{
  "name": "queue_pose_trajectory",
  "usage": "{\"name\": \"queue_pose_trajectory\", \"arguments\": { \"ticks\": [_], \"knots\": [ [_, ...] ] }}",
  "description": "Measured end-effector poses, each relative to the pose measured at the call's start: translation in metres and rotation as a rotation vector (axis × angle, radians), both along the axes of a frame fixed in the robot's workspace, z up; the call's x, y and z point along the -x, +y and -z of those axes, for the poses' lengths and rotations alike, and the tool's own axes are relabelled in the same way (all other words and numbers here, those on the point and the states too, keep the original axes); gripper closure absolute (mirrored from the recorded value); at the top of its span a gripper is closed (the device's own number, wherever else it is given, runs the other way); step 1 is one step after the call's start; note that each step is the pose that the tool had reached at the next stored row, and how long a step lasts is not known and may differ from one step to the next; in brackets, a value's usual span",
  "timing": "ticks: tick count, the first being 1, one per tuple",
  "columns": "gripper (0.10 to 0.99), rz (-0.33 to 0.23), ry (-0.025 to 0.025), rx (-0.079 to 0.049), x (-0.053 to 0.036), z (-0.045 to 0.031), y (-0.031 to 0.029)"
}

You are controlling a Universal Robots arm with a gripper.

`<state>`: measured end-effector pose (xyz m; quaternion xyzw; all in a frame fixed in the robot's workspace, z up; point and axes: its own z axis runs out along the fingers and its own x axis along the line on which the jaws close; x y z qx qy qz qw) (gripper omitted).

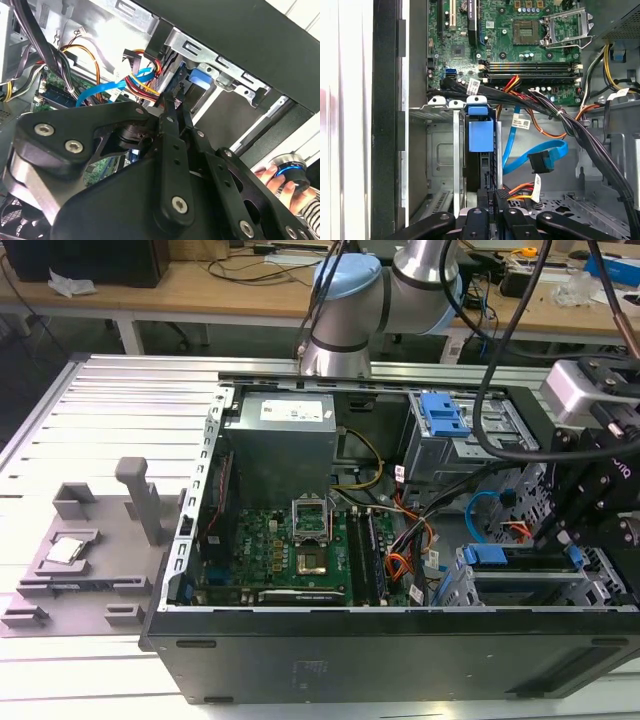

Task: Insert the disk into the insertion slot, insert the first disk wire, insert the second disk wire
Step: 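Insert the first disk wire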

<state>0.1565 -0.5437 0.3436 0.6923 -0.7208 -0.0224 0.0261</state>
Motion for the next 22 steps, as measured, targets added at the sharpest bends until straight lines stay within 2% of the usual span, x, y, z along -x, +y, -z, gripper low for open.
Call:
{"name": "queue_pose_trajectory", "arguments": {
  "ticks": [11, 22],
  "knots": [
    [0.91, 0.0, -0.0001, -0.003, -0.0043, 0.0034, -0.0001],
    [0.898, 0.0, 0.0, -0.006, -0.0024, 0.0068, -0.0014]
  ]
}}
